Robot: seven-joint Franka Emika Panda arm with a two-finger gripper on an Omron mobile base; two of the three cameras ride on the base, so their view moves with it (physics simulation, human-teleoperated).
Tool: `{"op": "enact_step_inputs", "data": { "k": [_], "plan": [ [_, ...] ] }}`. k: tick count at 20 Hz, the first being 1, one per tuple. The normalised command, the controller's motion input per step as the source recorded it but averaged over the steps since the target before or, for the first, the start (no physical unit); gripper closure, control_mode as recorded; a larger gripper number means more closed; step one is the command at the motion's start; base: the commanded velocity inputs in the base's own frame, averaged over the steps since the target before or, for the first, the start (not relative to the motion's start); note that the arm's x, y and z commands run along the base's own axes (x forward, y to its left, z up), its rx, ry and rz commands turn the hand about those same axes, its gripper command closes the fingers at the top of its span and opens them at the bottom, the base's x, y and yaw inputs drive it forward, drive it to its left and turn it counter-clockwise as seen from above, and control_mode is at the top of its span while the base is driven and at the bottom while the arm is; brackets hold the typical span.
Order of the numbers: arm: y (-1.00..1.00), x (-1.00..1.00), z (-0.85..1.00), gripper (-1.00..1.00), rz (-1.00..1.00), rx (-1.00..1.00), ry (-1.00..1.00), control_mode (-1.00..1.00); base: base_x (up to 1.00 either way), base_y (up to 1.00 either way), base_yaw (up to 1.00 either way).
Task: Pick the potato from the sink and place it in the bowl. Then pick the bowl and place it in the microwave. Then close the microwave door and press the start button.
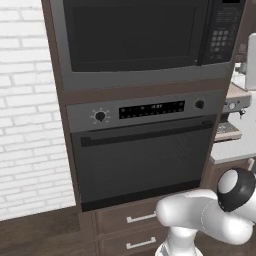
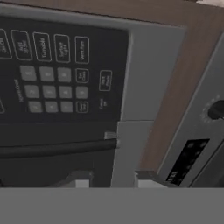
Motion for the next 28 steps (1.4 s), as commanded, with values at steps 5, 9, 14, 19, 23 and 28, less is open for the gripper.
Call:
{"op": "enact_step_inputs", "data": {
  "k": [5,9,14,19,23,28],
  "plan": [
    [0.01,0.6,-0.19,1.0,-0.06,0.15,0.0,-1.0,0.0,0.0,0.0],
    [0.0,0.4,0.0,1.0,-0.04,0.15,-0.08,-1.0,0.0,0.0,0.0],
    [0.0,0.48,0.0,1.0,-0.05,0.1,-0.1,-1.0,0.0,0.0,0.0],
    [-0.23,0.55,0.0,1.0,-0.04,0.1,-0.05,-1.0,0.0,0.0,0.0],
    [-0.2,0.49,-0.03,1.0,-0.02,0.05,-0.05,-1.0,0.0,0.0,0.0],
    [-0.06,0.23,-0.08,1.0,0.0,0.04,-0.03,-1.0,0.0,0.0,0.0]
  ]
}}
